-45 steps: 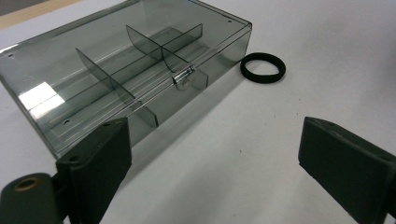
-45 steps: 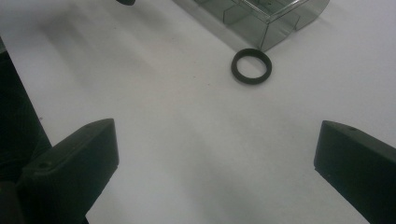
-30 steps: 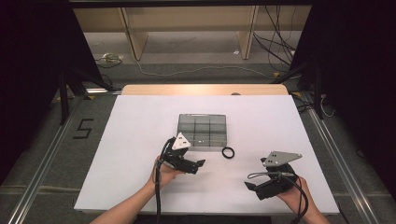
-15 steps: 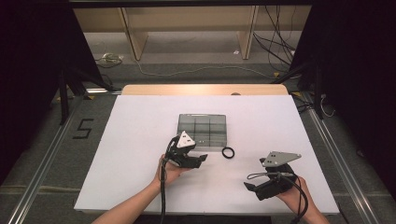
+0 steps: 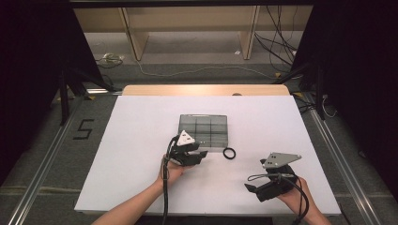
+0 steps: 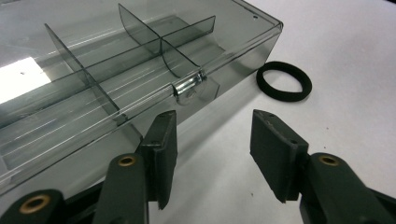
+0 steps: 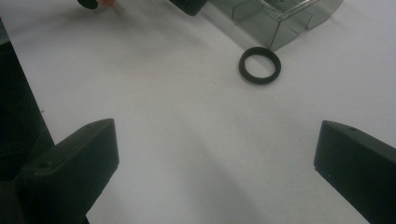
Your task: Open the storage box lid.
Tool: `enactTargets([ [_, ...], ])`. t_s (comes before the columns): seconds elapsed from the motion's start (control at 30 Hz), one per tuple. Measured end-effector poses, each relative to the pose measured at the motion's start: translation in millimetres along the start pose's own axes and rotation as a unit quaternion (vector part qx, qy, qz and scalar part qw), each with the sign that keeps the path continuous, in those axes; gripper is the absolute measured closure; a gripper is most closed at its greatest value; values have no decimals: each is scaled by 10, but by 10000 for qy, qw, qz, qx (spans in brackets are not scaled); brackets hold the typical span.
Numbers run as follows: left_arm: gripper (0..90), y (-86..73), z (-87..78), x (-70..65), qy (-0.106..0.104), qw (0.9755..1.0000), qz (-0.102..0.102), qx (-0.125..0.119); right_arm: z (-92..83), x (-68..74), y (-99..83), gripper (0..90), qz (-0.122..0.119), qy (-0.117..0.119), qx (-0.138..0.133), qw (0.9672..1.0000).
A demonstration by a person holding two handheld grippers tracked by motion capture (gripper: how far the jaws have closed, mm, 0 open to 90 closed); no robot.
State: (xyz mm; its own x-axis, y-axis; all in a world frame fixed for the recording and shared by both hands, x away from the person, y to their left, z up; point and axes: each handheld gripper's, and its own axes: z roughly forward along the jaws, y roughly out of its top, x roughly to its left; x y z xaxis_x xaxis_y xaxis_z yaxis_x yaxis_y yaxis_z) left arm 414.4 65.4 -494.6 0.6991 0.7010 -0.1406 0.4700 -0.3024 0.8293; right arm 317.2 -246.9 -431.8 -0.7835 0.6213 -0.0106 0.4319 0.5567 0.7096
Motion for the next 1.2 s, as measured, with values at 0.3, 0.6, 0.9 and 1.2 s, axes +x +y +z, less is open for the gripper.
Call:
enactTargets([
  [0.3, 588, -42, -11, 28, -48, 9996, -129, -246, 6, 1, 1, 9, -14, 4, 23, 10000],
  [0.6, 617, -51, 20, 27, -71, 9994, -173, -296, 13, 5, -1, 9, -24, -23, 54, 10000],
  [0.9, 638, -62, 37, 33, -98, 9991, -250, -320, 16, 5, 1, 9, -41, -38, 68, 10000],
  [1.2, 679, -75, 26, 54, -97, 9984, -371, -408, 19, 5, 2, 9, -52, -39, 73, 10000],
])
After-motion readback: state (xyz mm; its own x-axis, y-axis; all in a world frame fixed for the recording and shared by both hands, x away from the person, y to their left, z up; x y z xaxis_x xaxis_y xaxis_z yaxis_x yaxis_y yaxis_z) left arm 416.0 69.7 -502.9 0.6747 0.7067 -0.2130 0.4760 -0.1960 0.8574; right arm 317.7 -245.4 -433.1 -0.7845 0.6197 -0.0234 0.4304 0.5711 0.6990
